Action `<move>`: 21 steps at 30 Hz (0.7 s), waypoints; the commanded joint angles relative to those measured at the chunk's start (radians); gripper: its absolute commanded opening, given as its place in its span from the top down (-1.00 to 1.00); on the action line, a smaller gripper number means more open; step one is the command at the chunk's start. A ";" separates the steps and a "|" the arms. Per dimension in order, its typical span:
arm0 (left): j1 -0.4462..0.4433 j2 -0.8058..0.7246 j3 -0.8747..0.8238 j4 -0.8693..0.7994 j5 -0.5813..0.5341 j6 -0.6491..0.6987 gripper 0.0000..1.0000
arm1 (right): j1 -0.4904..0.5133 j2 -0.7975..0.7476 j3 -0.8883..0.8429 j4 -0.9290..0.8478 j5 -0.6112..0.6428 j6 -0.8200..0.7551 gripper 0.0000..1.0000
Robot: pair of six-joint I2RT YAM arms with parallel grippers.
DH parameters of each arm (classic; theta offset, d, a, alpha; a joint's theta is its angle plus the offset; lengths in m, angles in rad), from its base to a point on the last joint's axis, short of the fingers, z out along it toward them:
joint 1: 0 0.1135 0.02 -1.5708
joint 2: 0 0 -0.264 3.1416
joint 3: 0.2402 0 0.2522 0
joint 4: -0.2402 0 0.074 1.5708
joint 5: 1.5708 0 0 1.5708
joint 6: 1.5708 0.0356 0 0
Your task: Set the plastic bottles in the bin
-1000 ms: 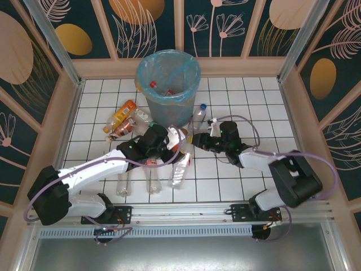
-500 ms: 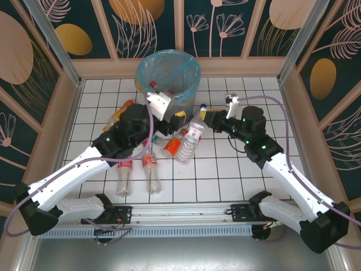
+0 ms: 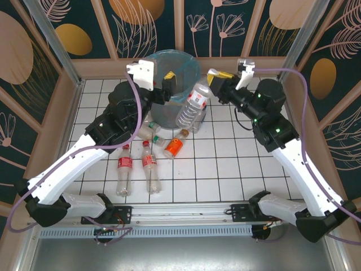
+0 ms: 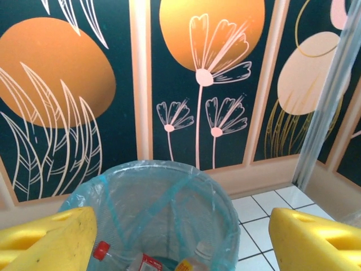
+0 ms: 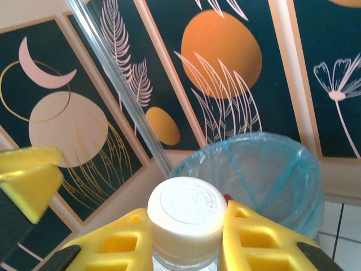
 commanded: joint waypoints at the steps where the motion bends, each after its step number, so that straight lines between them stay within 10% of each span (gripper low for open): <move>1: 0.025 0.007 0.040 0.012 -0.024 -0.004 -0.59 | 0.004 0.045 0.101 0.043 0.045 -0.031 0.62; 21: 0.062 -0.111 -0.121 -0.001 -0.096 -0.041 -0.59 | 0.024 0.716 0.619 0.155 0.063 -0.213 0.64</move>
